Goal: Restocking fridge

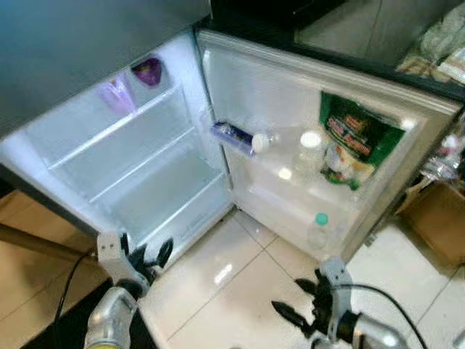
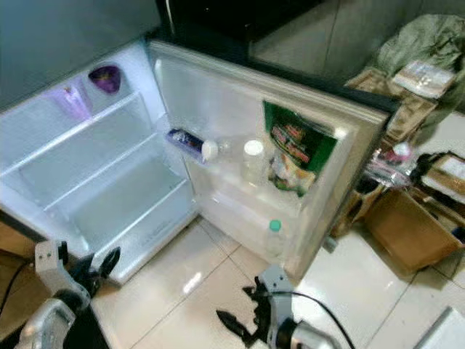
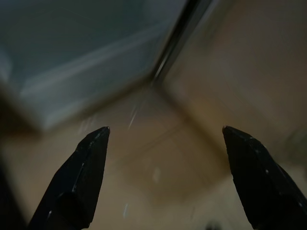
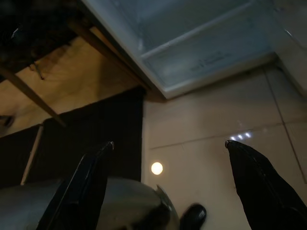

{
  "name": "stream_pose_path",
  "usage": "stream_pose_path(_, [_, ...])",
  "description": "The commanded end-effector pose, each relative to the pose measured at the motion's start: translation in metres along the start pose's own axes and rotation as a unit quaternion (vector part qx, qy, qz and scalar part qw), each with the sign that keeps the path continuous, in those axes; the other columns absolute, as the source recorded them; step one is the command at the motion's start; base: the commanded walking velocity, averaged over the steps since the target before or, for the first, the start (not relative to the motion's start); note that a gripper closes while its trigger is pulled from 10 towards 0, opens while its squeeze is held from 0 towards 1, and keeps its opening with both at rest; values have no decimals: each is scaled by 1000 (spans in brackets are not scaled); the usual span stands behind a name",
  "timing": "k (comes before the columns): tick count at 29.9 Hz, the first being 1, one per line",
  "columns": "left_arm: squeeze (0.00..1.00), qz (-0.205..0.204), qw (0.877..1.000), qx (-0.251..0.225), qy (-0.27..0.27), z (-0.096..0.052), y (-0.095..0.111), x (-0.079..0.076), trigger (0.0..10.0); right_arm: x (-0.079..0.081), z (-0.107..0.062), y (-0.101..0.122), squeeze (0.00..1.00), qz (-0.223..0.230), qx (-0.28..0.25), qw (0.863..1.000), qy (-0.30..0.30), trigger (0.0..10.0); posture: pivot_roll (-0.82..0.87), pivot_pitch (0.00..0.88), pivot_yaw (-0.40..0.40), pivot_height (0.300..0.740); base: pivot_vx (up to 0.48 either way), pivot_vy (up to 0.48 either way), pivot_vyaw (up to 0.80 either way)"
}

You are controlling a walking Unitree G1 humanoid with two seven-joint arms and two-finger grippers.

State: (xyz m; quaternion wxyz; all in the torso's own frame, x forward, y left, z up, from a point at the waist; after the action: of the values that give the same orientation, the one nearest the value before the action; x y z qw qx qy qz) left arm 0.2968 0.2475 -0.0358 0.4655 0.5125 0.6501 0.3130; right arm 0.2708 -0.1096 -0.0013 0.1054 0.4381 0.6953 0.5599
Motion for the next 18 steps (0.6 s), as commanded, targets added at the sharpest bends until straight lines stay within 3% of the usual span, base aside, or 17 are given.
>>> stream_pose_path(1, [0, 0, 998, 51, 41, -16, -26, 22, 10000, -4, -2, -26, 0, 16, 36, 999, -17, 10000, -148, 176, 130, 740, 0, 0, 0])
stream_pose_path(3, [0, -15, 994, 95, 57, -28, -51, 27, 10000, -15, -5, -45, 0, 31, 59, 997, -48, 10000, -150, 166, 126, 740, 0, 0, 0])
stream_pose_path(5, [0, -20, 991, 113, 64, -34, -62, 29, 10000, -20, -7, -53, 0, 41, 68, 995, -61, 10000, -150, 166, 126, 740, 0, 0, 0])
stream_pose_path(9, [0, -23, 973, 198, 116, -69, -110, 45, 10000, -48, -37, -109, 0, 83, 139, 972, -172, 10000, -162, 154, 127, 740, 0, 0, 0])
stream_pose_path(11, [0, -22, 971, 205, 118, -72, -114, 45, 10000, -51, -41, -113, 0, 91, 143, 968, -184, 10000, -162, 154, 127, 740, 126, 0, 0])
stream_pose_path(15, [0, -25, 968, 220, 119, -79, -125, 42, 10000, -60, -69, -141, 0, 129, 165, 947, -242, 10000, -169, 152, 129, 740, 266, 0, 0])
stream_pose_path(18, [0, -25, 968, 219, 120, -78, -125, 41, 10000, -60, -77, -151, 0, 149, 171, 940, -255, 10000, -168, 148, 129, 740, 279, 0, -792])
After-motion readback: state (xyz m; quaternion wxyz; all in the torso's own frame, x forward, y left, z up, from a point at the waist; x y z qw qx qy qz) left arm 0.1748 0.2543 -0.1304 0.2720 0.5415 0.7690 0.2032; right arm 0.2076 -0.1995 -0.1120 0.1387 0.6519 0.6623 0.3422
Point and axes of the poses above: a point about 5 cm out from each wrist's last joint towards the gripper, its own z axis pointing out of the wrist towards the gripper, its own y axis along the axis of the wrist's last joint, x = y × z, the point moved 6 cm from there along z, pointing out of the wrist towards the gripper, and after that the axes turned 8 degrees about z, right-handed, at the moved point
